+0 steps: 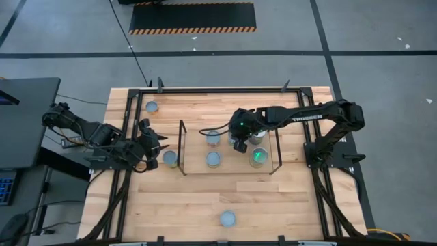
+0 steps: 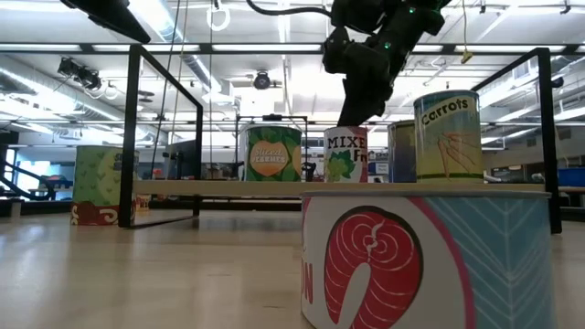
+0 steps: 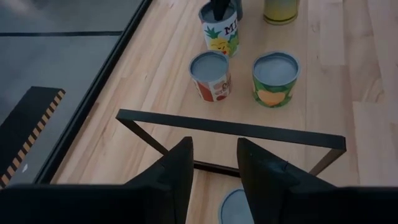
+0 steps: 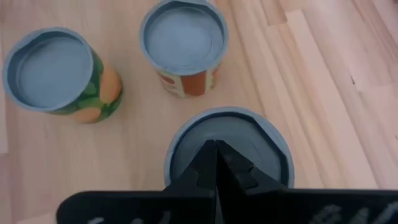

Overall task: Pick and place cans onto a shelf
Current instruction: Adjust the cans on the shelf, then put the canned spaghetti sauce on the shelf

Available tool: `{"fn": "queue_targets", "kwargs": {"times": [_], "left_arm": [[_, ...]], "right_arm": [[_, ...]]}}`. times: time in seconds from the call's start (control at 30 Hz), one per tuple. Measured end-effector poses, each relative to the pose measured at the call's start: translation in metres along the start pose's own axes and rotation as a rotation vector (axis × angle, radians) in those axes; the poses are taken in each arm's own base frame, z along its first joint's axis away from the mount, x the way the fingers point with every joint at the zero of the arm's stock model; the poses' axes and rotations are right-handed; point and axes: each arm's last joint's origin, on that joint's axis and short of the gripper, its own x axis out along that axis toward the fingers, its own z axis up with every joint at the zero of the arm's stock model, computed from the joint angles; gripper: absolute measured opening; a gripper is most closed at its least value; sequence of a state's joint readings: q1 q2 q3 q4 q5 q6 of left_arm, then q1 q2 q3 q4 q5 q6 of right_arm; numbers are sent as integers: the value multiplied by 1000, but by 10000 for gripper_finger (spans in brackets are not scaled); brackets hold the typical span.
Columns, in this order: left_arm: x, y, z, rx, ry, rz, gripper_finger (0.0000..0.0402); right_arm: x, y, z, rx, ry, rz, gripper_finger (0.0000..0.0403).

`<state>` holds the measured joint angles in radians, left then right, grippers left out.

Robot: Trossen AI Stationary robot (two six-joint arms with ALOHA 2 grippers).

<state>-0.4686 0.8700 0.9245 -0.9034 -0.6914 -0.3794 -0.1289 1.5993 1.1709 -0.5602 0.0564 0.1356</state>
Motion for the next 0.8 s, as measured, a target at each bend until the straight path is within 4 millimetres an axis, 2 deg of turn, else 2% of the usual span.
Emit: {"fn": "queue_targets", "kwargs": {"times": [0.23, 0.47, 0.6, 0.8], "left_arm": [[0, 0, -1, 6, 11, -3, 130], [0, 1, -3, 13, 25, -1, 130], [4, -2, -9, -12, 64, -50, 130], [24, -11, -44, -58, 177, -40, 130]], "right_arm": [[-4, -7, -1, 17, 3, -15, 3], [-10, -5, 6, 14, -29, -4, 4], [-26, -1, 13, 11, -71, 11, 5], [-69, 26, 18, -42, -221, 93, 3]]}}
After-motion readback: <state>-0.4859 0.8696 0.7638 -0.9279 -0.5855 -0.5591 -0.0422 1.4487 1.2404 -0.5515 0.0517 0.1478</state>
